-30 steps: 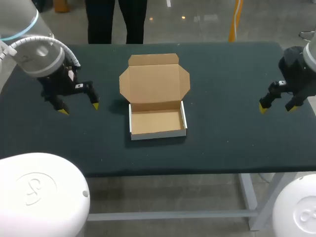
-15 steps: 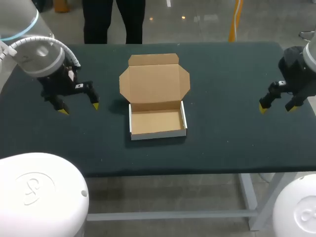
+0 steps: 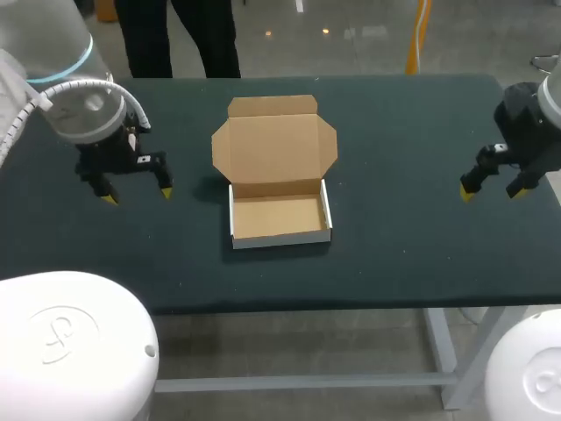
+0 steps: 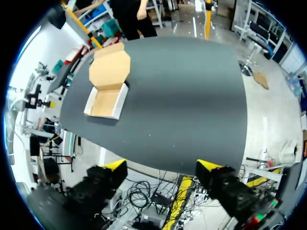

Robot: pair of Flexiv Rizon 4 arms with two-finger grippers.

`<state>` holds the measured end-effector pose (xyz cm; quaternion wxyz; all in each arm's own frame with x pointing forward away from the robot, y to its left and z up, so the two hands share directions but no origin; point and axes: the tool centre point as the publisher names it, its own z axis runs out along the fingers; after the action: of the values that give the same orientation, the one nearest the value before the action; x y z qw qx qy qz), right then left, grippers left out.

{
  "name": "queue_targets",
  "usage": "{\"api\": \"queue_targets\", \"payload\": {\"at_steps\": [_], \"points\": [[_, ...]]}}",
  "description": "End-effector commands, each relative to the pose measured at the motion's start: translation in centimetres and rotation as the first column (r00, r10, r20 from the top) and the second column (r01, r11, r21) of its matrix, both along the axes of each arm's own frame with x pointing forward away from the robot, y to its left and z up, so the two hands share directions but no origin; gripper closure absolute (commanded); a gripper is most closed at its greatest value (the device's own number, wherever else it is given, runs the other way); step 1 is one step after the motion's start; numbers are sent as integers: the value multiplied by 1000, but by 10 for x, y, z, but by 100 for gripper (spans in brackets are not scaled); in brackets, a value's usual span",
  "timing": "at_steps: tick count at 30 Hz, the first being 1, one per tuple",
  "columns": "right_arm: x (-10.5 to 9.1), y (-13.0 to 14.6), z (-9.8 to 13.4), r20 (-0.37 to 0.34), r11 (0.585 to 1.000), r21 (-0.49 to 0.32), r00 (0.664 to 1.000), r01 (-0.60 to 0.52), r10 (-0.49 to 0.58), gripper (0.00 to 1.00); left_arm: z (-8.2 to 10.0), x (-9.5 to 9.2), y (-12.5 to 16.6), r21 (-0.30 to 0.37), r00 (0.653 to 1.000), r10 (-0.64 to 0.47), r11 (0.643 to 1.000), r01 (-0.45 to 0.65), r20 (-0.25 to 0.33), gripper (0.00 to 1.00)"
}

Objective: Assemble the packaging by folding the flat box into shape, placing the metal phone stand inside, and closing the box properly

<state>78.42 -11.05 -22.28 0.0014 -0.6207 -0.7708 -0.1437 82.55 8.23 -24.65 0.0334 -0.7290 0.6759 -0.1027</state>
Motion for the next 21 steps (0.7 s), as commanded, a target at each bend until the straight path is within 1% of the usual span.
{"api": "queue_targets", "payload": {"at_steps": [1, 2, 3, 6, 10, 16, 21], "points": [[-1, 0, 2, -4, 1000, -2, 1000, 0, 0, 0, -26, 29, 2, 32, 1000, 3, 999, -2, -31, 0], [-1, 0, 2, -4, 1000, -2, 1000, 0, 0, 0, -32, 35, 5, 45, 999, 6, 999, -5, -31, 0], [-1, 0, 2, -4, 1000, -2, 1000, 0, 0, 0, -37, 40, 8, 40, 999, -10, 999, 11, -34, 0], [-1, 0, 2, -4, 1000, -2, 1000, 0, 0, 0, -52, 56, 16, 80, 999, 10, 997, -6, -44, 0], [-1, 0, 2, -4, 1000, -2, 1000, 0, 0, 0, -69, 73, 24, 94, 998, 15, 995, -10, -56, 0], [-1, 0, 2, -4, 1000, -2, 1000, 0, 0, 0, -85, 104, 43, 74, 998, 7, 997, -3, -65, 0], [-1, 0, 2, -4, 1000, -2, 1000, 0, 0, 0, -91, 124, 53, 75, 998, 1, 997, 4, -65, 0]]}}
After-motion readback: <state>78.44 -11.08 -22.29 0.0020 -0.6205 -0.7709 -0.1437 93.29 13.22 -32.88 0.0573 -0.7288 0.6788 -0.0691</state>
